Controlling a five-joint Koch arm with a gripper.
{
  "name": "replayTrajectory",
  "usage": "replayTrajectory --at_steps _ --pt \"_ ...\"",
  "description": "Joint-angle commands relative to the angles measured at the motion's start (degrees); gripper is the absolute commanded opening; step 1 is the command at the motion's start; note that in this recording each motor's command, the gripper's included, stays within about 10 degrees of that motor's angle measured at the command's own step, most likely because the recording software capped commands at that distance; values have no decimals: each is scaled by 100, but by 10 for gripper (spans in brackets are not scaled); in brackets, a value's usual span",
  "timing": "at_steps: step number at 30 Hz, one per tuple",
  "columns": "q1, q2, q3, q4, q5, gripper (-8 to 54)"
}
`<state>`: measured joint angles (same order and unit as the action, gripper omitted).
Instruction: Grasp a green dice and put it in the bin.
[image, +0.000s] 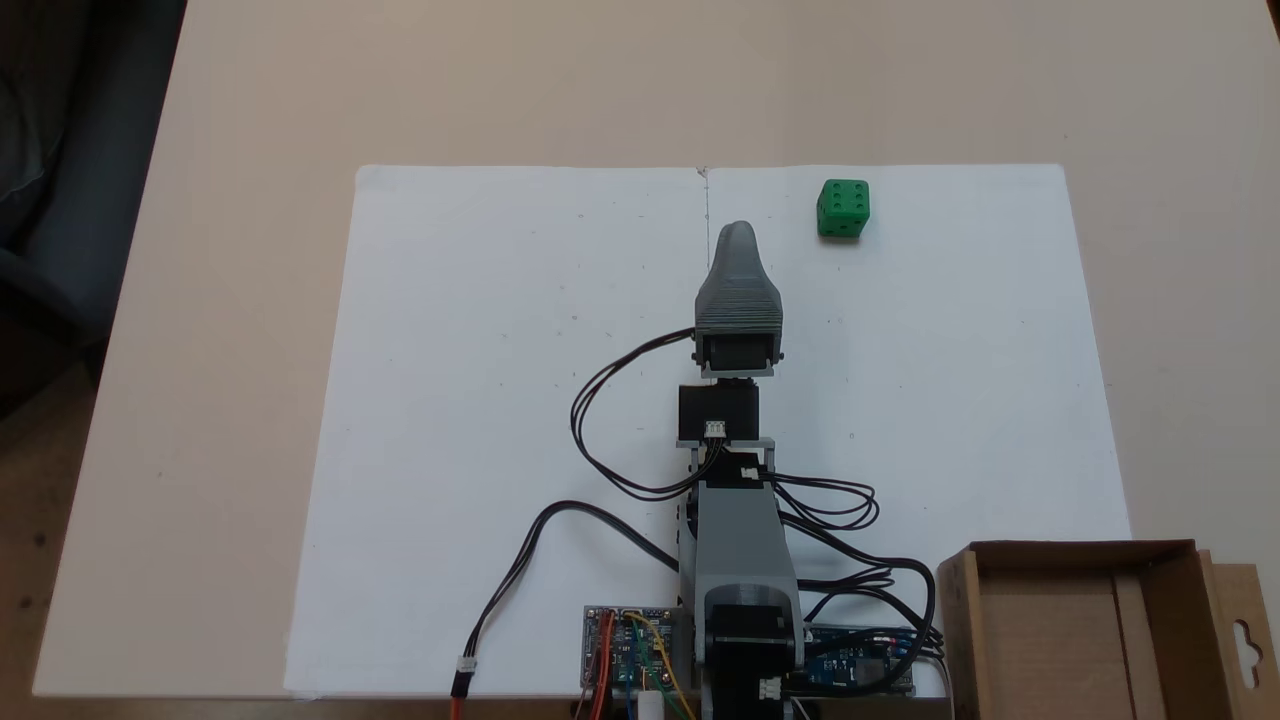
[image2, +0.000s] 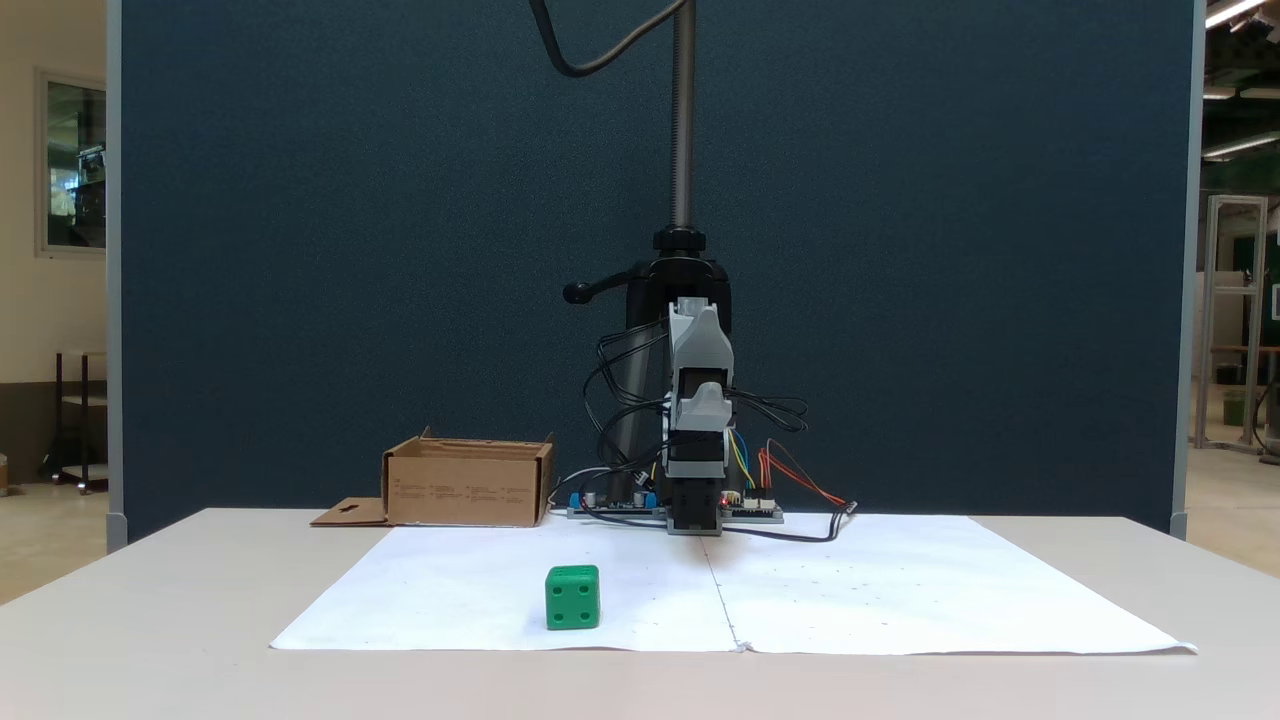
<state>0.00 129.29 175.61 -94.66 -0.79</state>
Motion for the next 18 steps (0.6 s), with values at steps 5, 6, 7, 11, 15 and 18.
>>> replayTrajectory --at_steps 5,6,7,11,15,18 --pt "18 633 387 844 -369 430" --pt "18 633 387 844 -378 430" --pt "18 633 387 844 -378 430" --pt "18 633 387 844 -378 430" --pt "18 633 387 817 -378 431" --pt "18 642 396 729 -378 431"
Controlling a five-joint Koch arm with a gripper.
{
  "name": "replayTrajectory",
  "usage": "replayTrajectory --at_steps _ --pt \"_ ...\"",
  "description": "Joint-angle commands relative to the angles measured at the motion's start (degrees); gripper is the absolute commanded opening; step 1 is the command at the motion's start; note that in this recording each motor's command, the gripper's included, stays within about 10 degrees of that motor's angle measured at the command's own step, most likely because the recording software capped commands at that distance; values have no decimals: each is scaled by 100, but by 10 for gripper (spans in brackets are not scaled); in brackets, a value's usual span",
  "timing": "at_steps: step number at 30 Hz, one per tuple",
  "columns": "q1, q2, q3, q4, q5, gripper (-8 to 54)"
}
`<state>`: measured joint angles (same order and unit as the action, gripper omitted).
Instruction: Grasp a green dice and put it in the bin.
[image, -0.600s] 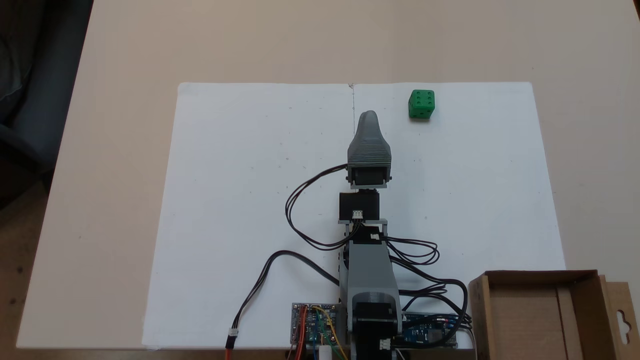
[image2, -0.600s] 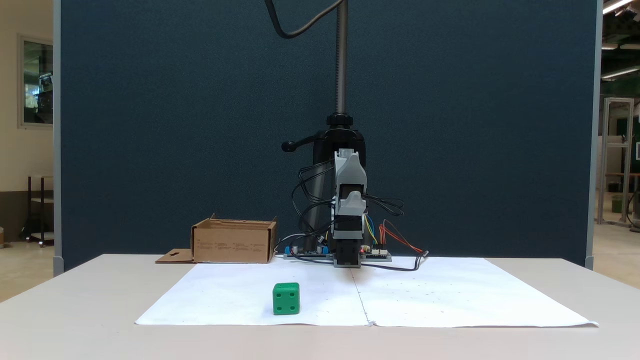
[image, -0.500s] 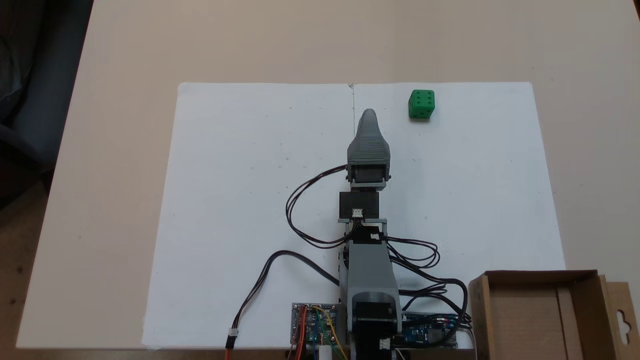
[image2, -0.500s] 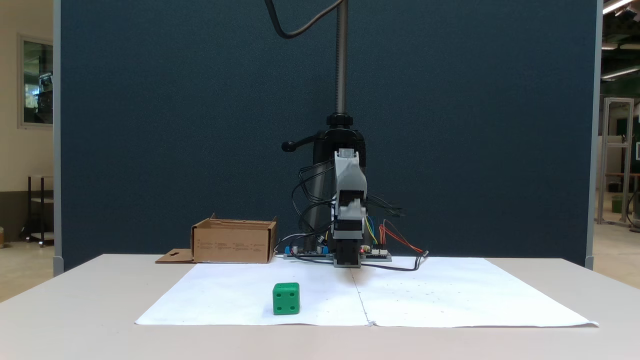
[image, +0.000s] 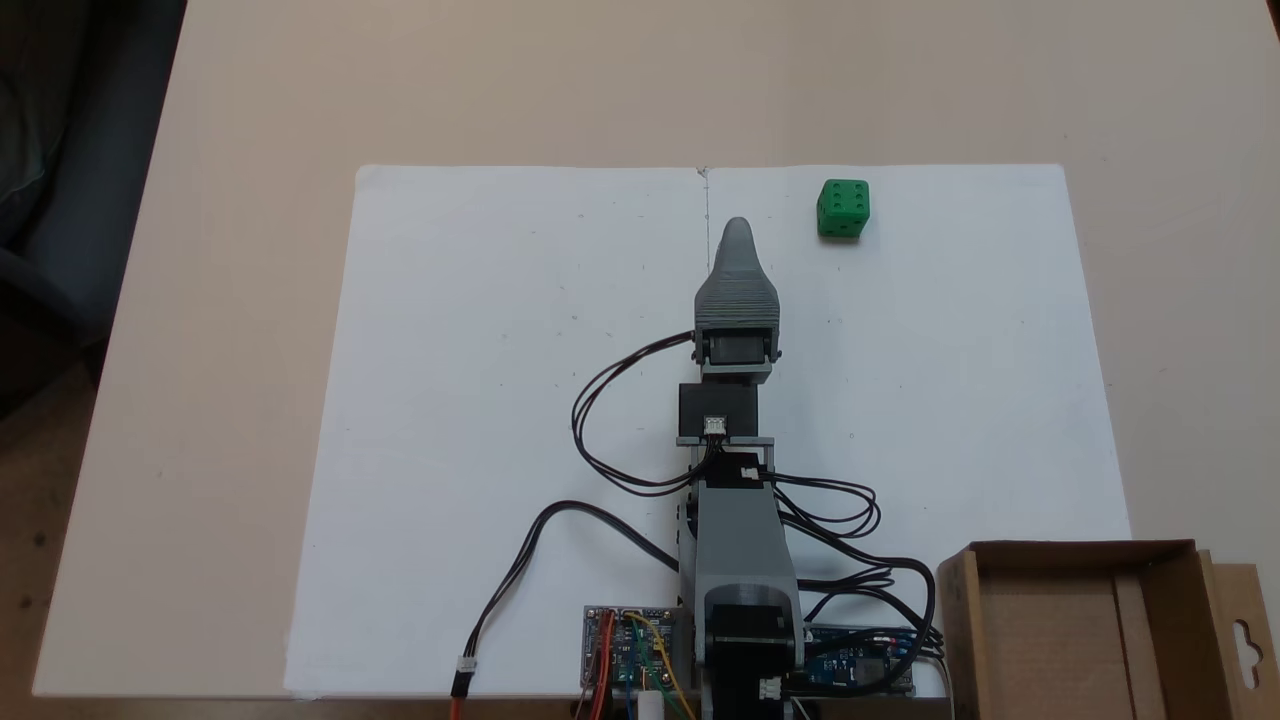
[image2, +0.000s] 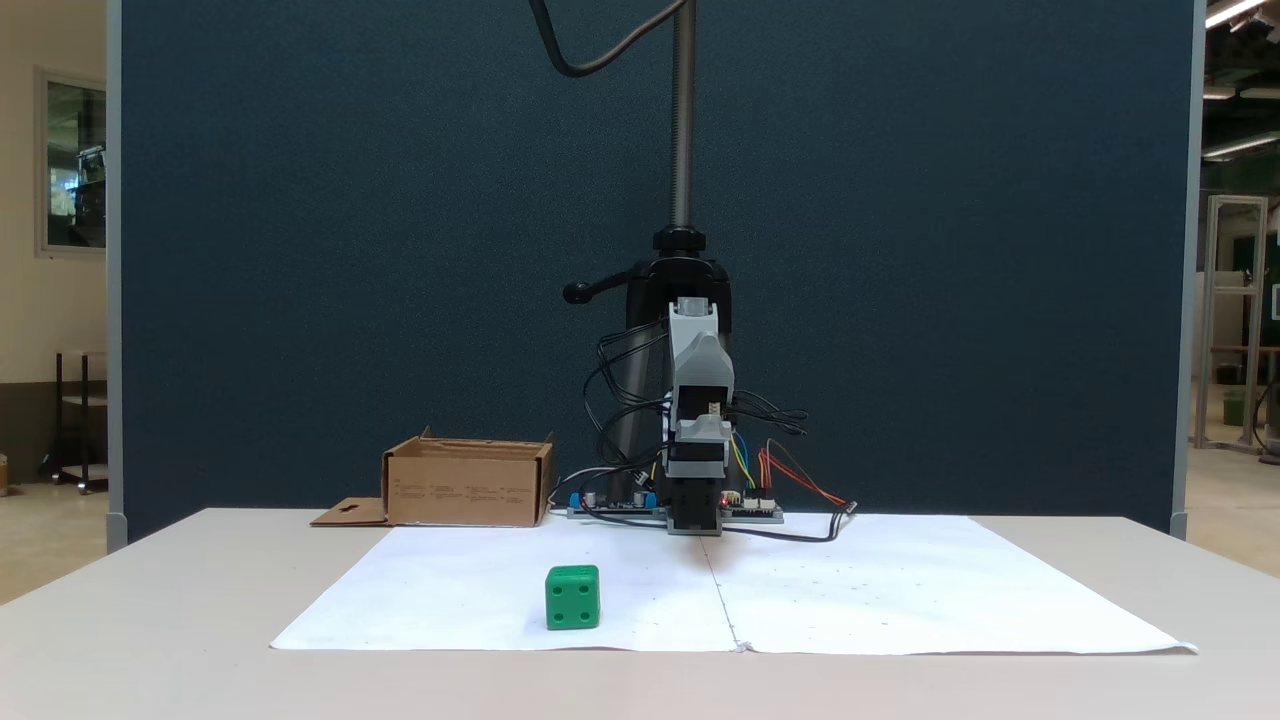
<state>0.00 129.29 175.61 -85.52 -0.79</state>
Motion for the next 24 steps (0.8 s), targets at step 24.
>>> replayTrajectory --at_steps 24 --pt "387 650 -2382 5869 -378 433"
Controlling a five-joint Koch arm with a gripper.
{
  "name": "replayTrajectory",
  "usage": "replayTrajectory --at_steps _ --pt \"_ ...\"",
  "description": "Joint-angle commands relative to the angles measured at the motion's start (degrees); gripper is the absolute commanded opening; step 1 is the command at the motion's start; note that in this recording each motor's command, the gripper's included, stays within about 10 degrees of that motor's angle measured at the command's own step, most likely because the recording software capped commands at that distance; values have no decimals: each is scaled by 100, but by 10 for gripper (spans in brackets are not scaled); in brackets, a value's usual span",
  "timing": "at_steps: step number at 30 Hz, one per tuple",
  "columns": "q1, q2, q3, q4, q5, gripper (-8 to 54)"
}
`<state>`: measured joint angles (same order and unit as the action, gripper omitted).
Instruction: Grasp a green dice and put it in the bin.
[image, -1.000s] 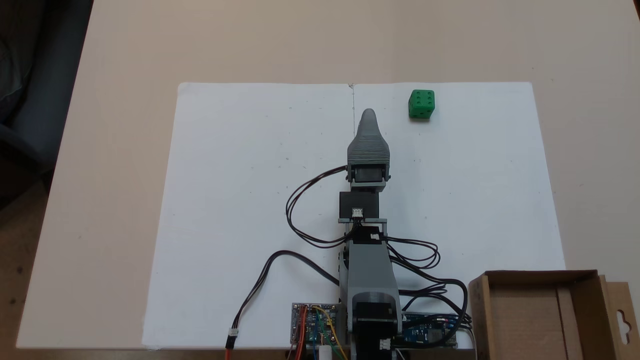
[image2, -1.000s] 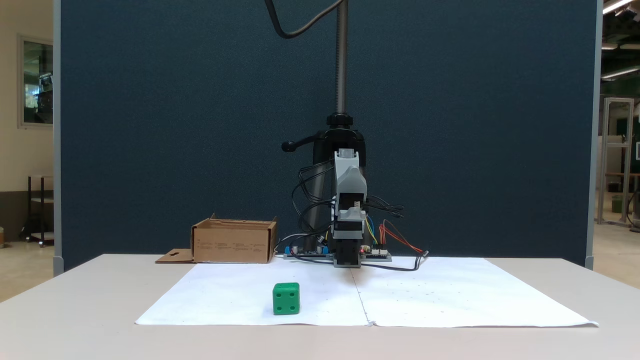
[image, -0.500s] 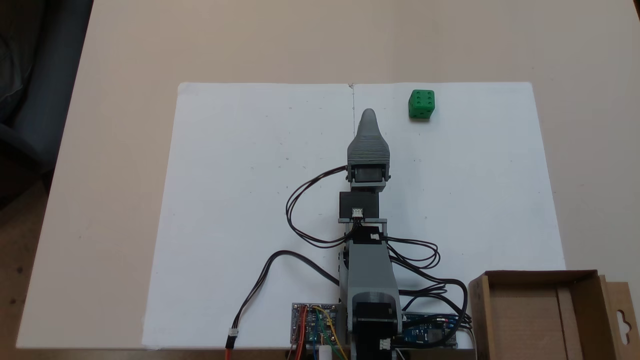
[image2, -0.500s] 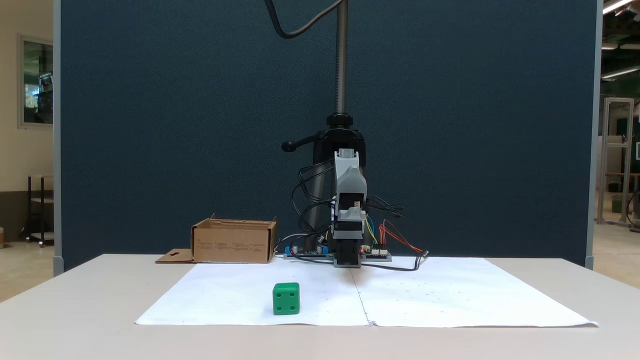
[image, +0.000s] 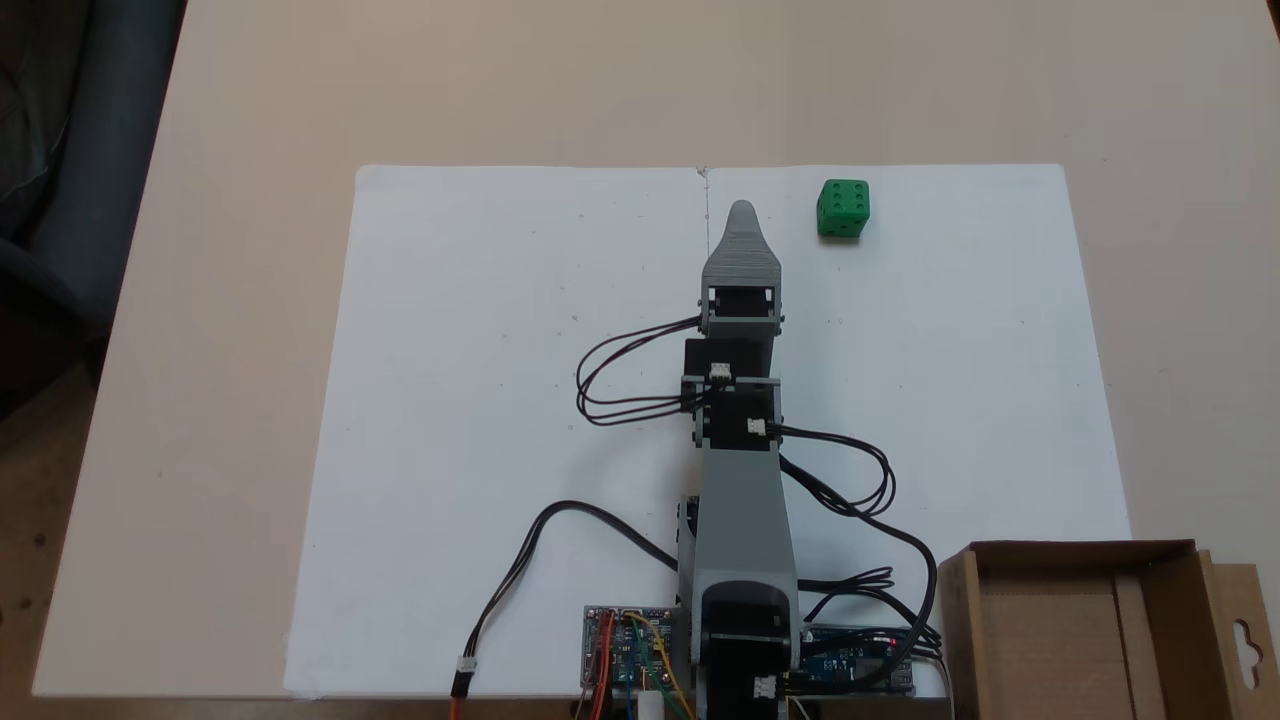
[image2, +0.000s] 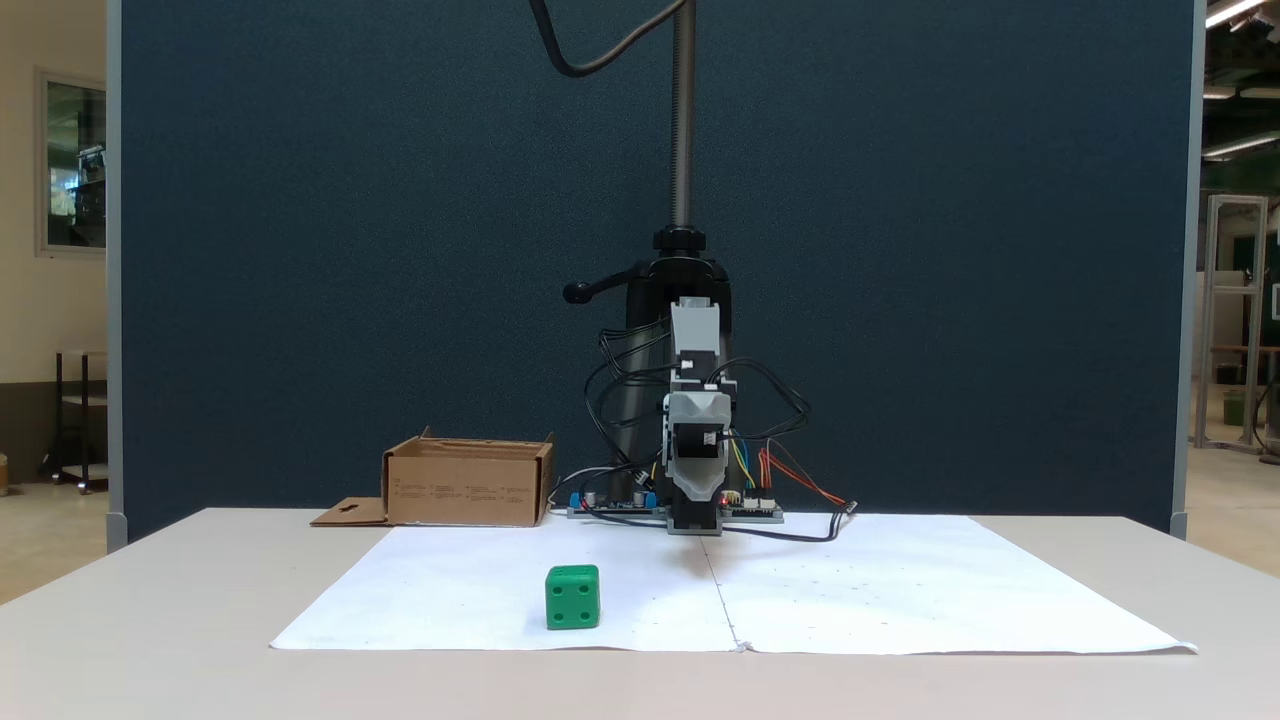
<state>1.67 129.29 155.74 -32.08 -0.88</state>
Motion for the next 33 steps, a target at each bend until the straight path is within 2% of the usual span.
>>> replayTrajectory --at_steps 1,6,20,28,33 --pt "343 659 -677 886 -378 434" --pt "967 642 -2556 2819 -369 439" --pt "1767 431 -5379 7416 -563 439" --pt "1767 -1450 -8104 9903 -809 439" --pt "1784 -2232 -8613 11274 -932 439"
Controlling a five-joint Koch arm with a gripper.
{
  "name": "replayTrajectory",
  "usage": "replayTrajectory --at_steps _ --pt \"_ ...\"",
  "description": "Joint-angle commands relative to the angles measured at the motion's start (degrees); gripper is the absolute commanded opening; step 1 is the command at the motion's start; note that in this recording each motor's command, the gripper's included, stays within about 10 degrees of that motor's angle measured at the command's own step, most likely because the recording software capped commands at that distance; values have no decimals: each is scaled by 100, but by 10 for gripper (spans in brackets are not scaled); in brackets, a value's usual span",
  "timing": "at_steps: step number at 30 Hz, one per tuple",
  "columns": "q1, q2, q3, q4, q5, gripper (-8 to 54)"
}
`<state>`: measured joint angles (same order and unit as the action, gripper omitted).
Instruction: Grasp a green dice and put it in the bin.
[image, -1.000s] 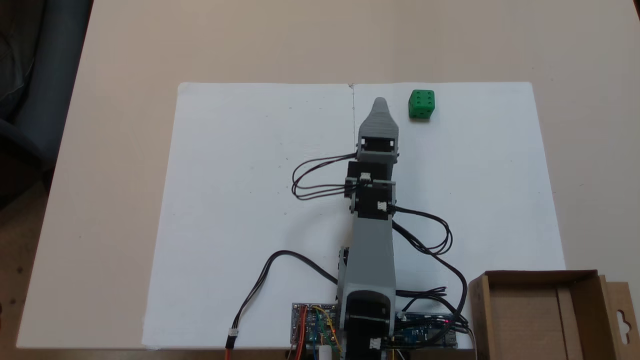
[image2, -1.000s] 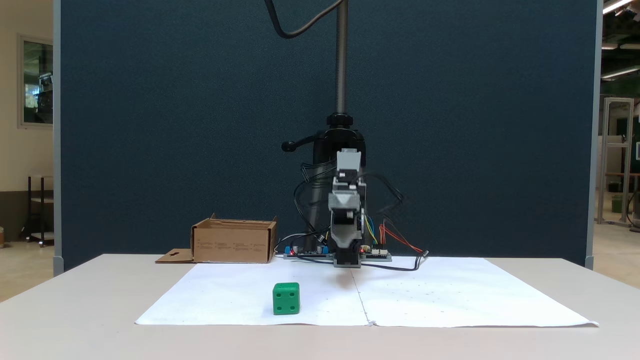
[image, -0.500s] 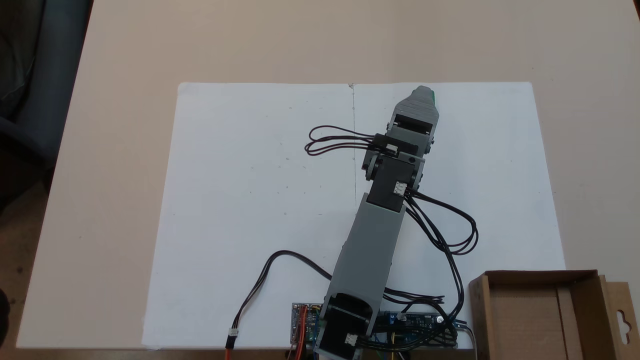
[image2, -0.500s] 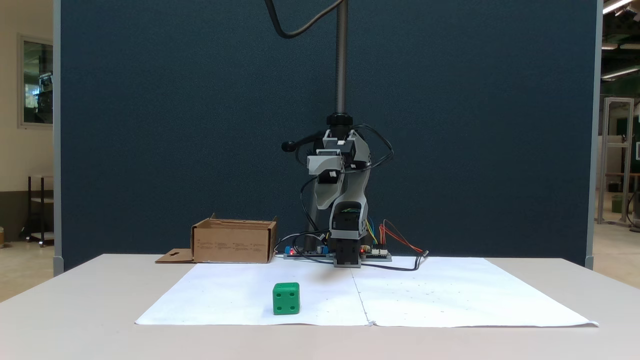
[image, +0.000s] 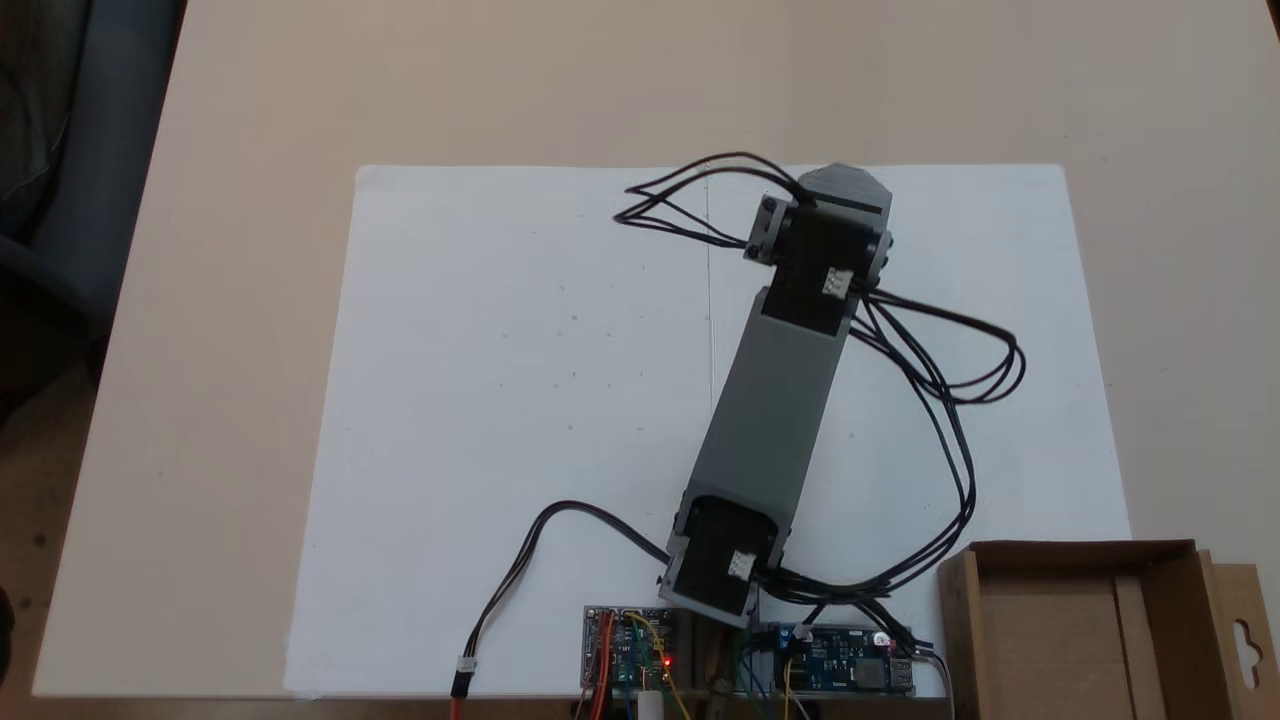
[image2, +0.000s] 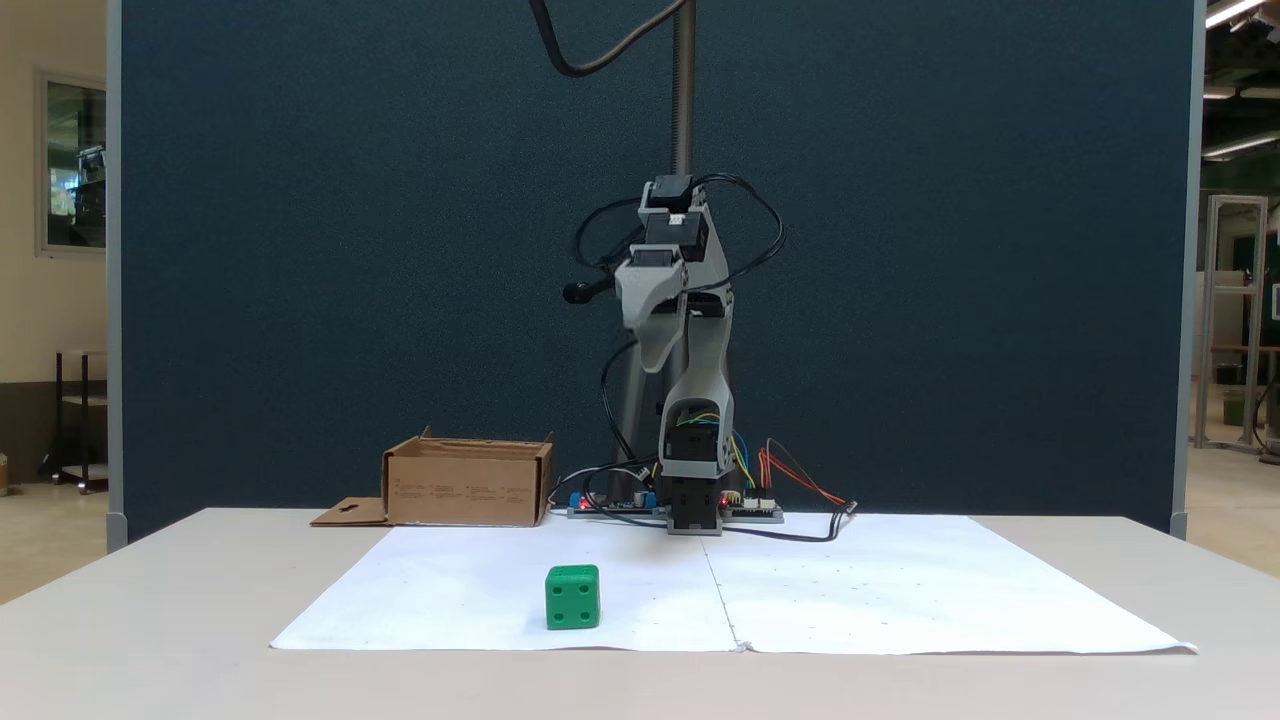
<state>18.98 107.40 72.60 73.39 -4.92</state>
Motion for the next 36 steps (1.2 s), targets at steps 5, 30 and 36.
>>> replayTrajectory --at_steps 5,30,36 --pt "255 -853 -1134 1562 -826 440" --pt "650 -2821 -3779 1940 -2558 437" --pt "747 -3006 -4166 1940 -2681 436"
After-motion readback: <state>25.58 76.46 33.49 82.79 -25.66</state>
